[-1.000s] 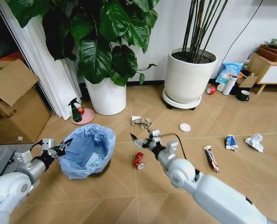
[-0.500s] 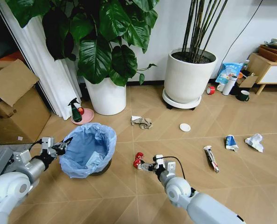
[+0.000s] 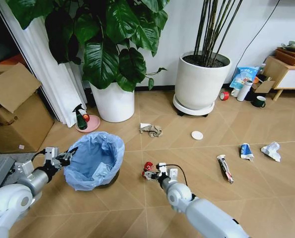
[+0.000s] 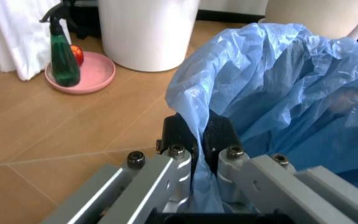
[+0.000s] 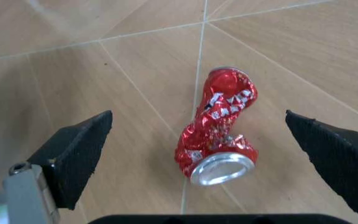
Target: Pick up the trash bin and place the garbage on the floor into it.
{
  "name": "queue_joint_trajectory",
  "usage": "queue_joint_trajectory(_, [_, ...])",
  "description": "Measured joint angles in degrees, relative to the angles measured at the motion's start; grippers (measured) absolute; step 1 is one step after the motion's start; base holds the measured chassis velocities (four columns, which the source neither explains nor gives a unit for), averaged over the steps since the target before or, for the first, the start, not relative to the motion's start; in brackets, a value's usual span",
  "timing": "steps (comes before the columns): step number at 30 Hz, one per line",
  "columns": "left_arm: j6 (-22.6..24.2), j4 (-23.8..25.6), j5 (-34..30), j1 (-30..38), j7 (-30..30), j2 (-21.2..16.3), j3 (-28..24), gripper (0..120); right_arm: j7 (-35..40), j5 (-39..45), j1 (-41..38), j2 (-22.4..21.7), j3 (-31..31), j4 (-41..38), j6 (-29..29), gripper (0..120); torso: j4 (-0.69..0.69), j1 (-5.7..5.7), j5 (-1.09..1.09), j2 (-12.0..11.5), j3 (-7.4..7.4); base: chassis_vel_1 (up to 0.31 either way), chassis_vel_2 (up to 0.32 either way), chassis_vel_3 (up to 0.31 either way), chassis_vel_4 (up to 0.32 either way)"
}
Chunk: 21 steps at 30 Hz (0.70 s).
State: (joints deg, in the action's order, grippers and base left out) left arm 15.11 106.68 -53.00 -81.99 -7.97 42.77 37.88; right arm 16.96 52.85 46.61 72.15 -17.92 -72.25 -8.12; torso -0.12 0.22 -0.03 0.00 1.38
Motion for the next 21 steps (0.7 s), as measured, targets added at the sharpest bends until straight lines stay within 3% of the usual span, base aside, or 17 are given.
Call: queue_joint_trajectory(21, [-0.1, 0.2, -0.7, -0.2, -0.1, -0.8, 0.5, 0, -2.4, -1.1, -5.3, 3.9, -0.8, 12.7, 0.3, 100, -0.01, 0.00, -0.02, 0.0, 0.00, 0.000, 0.000, 0.000, 0.000])
